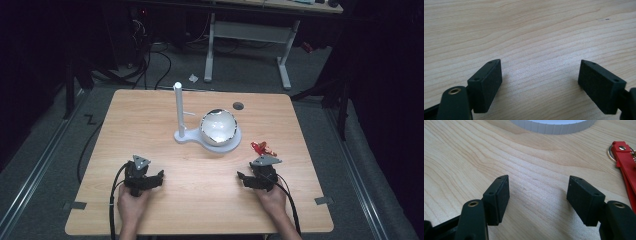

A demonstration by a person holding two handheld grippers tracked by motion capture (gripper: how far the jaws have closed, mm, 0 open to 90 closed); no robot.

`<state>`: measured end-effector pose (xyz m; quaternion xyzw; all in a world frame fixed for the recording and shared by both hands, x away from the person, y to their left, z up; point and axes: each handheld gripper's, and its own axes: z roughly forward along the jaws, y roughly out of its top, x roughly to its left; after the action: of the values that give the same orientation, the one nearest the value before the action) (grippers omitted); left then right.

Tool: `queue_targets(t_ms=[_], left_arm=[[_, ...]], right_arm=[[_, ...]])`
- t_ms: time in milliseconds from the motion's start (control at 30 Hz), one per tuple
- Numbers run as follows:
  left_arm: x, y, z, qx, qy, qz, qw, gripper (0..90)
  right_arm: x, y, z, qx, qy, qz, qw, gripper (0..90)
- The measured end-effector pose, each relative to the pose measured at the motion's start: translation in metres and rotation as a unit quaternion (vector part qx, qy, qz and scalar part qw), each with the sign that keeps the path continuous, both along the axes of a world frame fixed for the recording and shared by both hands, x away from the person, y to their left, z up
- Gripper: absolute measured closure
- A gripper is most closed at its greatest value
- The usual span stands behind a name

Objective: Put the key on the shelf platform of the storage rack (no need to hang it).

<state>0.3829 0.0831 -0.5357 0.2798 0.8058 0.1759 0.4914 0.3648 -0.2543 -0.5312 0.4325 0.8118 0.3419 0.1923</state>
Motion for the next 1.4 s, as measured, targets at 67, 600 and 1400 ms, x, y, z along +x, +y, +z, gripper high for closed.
queue_targets(t_ms=[67,600,1400], left_arm=[[0.000,0.000,0.000,0.000,0.000,0.000,1.0000,19.7],[0.000,0.000,0.000,0.000,0.000,0.002,1.0000,19.7],[0.000,0.000,0.000,0.000,0.000,0.001,1.0000,19.7]], right_arm=[[0.000,0.000,0.000,0.000,0.000,-0.001,1.0000,35.0],[-0.002,0.001,0.000,0.002,0.000,-0.007,1.0000,37.8],[-0.028,-0.036,0.014,0.030,-0.021,-0.057,0.9977,41.3]])
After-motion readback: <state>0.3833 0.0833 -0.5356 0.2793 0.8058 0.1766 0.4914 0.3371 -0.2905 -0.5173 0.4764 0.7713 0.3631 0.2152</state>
